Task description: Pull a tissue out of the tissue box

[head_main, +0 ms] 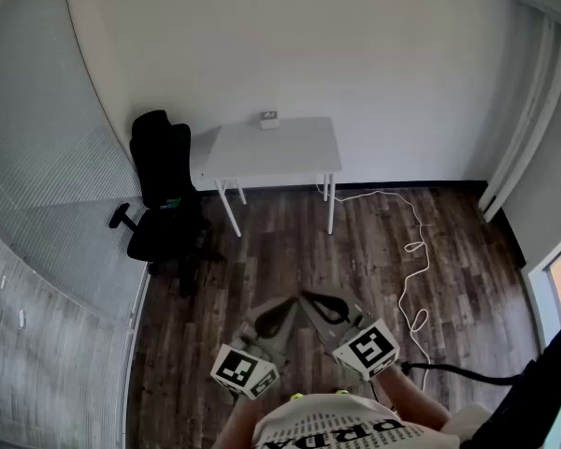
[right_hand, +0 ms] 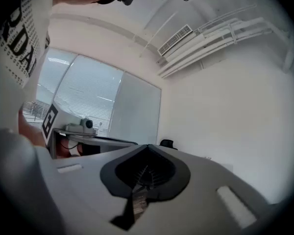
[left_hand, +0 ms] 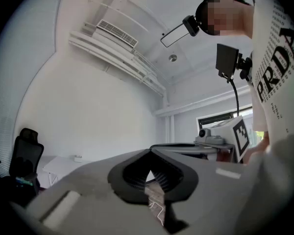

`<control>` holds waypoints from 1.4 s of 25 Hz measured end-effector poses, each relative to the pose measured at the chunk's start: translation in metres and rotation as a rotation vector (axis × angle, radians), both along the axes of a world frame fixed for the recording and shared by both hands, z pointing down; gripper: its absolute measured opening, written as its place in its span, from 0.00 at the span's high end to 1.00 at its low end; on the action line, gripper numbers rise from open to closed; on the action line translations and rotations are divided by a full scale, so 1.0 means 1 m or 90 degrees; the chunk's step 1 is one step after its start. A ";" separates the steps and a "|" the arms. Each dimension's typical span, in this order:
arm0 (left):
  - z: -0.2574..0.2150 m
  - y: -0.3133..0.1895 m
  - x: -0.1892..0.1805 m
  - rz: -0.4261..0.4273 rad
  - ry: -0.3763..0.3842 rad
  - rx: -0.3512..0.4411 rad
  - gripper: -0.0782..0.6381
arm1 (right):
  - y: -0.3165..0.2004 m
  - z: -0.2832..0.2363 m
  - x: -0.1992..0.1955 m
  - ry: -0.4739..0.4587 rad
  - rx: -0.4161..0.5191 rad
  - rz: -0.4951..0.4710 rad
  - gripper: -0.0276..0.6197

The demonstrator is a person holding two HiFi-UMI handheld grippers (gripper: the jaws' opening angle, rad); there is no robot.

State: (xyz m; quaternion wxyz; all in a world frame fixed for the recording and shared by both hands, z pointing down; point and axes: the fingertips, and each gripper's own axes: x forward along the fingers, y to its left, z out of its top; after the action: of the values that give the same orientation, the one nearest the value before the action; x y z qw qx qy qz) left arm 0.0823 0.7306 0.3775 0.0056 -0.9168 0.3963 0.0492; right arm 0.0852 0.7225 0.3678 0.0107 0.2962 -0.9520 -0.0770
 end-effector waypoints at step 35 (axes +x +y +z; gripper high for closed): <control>0.014 0.012 -0.035 0.012 0.007 -0.012 0.91 | 0.012 0.013 -0.035 -0.011 -0.014 0.027 0.95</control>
State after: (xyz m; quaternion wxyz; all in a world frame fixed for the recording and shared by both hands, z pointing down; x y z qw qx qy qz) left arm 0.0470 0.7430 0.3911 -0.0055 -0.9201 0.3884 0.0506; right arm 0.0497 0.7344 0.3804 0.0070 0.3170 -0.9462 -0.0639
